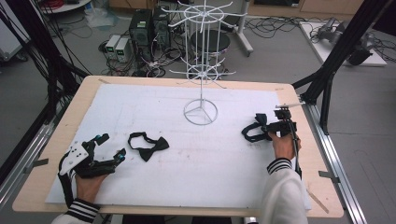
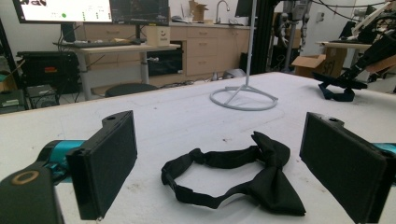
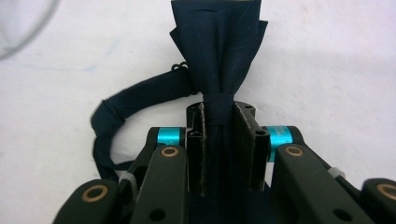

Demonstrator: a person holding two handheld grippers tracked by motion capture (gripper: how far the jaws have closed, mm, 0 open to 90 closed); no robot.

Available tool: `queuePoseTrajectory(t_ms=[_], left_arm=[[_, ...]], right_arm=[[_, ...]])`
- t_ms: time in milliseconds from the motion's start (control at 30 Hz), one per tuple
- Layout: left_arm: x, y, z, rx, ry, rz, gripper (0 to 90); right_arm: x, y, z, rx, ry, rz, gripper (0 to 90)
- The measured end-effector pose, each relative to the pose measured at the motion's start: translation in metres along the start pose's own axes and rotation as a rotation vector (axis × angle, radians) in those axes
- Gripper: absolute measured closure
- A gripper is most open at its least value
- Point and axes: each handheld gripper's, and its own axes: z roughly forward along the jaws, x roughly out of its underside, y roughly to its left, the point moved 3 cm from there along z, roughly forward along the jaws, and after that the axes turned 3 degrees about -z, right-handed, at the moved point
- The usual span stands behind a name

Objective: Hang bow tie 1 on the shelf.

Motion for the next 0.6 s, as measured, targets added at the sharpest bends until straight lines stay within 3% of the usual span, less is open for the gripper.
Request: queuePoseTrajectory(t_ms=[200,433,567,600], left_arm=[[0.000,0.000,0.000,0.000,0.000,0.000,11.4],[0.000,0.000,0.000,-0.002,-0.003,-0.001,11.3],[0.000,0.000,0.000,-0.002,-0.001,0.000,11.3],[0.000,0.000,0.000,-0.002,-0.002,0.000,11.4]], right_arm=[[-0.003,0.006,-0.006,-0.058,-0.061,-0.013,76.0],[-0.007,0.013,-0.014,-0.128,-0.143,-0.068,76.0],[-0.010,0.020,-0.020,-0.178,-0.201,-0.092,76.0],[-0.011,0.025,-0.023,-0.210,-0.224,-0.099,76.0]])
